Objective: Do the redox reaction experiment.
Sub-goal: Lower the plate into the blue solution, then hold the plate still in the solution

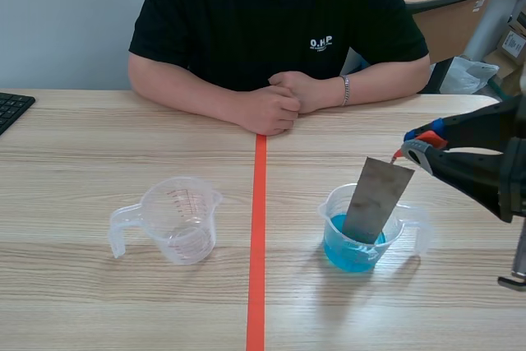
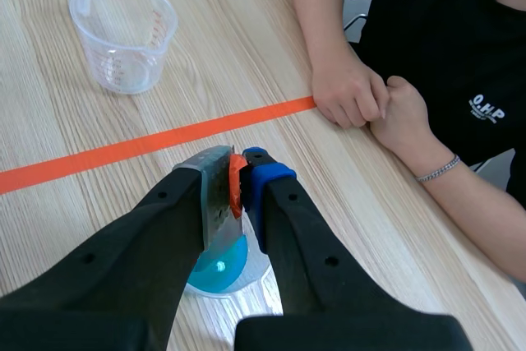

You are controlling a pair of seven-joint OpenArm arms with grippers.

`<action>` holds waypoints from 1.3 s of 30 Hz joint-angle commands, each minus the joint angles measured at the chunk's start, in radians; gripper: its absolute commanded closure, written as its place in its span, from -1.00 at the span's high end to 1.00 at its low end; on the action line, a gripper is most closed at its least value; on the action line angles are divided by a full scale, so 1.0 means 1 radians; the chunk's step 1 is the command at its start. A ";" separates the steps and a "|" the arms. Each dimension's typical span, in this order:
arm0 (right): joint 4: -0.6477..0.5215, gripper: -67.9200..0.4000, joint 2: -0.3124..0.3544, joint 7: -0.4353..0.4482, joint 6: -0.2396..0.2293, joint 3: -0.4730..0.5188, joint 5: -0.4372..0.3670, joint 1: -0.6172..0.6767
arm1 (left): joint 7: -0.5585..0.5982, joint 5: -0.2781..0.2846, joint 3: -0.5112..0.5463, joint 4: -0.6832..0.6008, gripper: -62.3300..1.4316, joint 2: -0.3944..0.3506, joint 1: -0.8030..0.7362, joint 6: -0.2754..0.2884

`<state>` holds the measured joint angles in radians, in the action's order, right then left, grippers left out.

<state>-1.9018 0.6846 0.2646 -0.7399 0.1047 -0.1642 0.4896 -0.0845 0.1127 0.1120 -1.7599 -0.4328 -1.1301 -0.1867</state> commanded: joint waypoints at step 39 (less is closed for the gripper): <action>0.177 -0.94 -0.028 0.203 -0.006 -0.100 0.206 -0.093 | 0.013 -0.002 0.001 -0.007 -0.80 0.000 0.002 -0.002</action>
<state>-1.7149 0.6453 0.4641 -0.7380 -0.0029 0.0422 0.4076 -0.0849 0.1127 0.1120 -1.7599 -0.4328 -1.1301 -0.1867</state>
